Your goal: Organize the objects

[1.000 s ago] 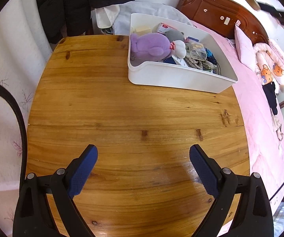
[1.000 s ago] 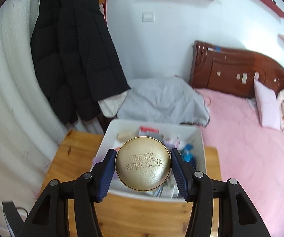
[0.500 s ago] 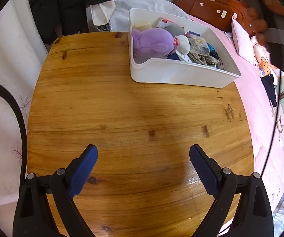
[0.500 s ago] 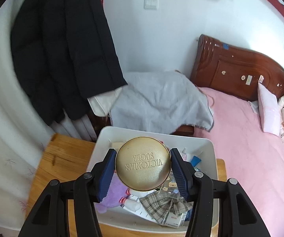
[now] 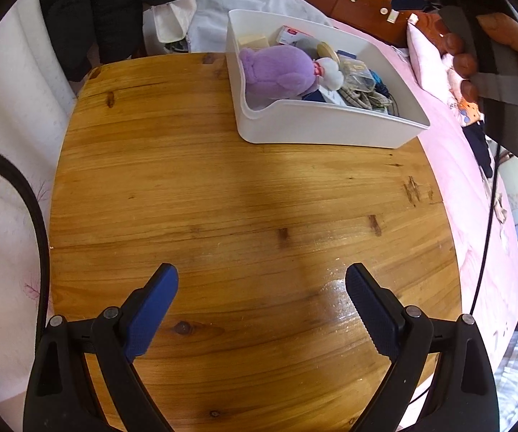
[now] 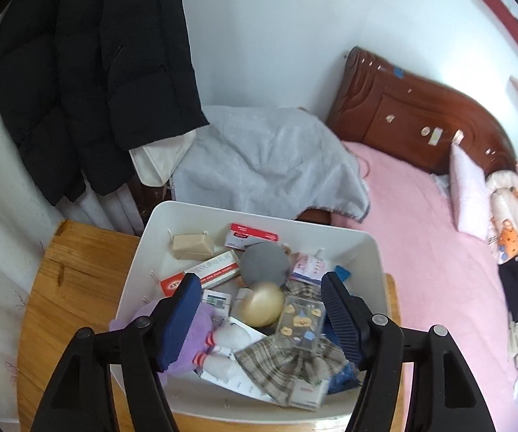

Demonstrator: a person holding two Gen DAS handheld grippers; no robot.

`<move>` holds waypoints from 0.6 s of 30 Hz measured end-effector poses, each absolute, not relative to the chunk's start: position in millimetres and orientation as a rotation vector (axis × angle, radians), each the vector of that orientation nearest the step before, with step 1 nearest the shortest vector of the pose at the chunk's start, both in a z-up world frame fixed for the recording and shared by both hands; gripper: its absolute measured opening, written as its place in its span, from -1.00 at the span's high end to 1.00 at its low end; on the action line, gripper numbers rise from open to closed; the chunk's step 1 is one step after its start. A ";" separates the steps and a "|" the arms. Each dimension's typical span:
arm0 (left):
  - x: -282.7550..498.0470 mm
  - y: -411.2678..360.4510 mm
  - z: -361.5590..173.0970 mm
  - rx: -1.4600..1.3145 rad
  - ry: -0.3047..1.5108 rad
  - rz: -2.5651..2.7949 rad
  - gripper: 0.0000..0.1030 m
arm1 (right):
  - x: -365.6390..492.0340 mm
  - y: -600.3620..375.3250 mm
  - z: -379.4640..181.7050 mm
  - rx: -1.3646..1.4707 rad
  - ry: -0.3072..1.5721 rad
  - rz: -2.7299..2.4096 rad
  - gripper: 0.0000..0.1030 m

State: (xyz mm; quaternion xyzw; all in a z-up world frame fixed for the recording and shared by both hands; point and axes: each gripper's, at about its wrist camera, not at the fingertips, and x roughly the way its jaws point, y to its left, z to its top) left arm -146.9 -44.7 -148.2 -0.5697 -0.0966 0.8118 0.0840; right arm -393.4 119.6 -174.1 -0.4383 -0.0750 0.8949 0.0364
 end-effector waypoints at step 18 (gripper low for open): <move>-118.2 -33.8 -72.2 -1.564 -0.313 2.531 -0.85 | -247.3 148.1 -99.5 -1.288 -0.057 2.738 -0.41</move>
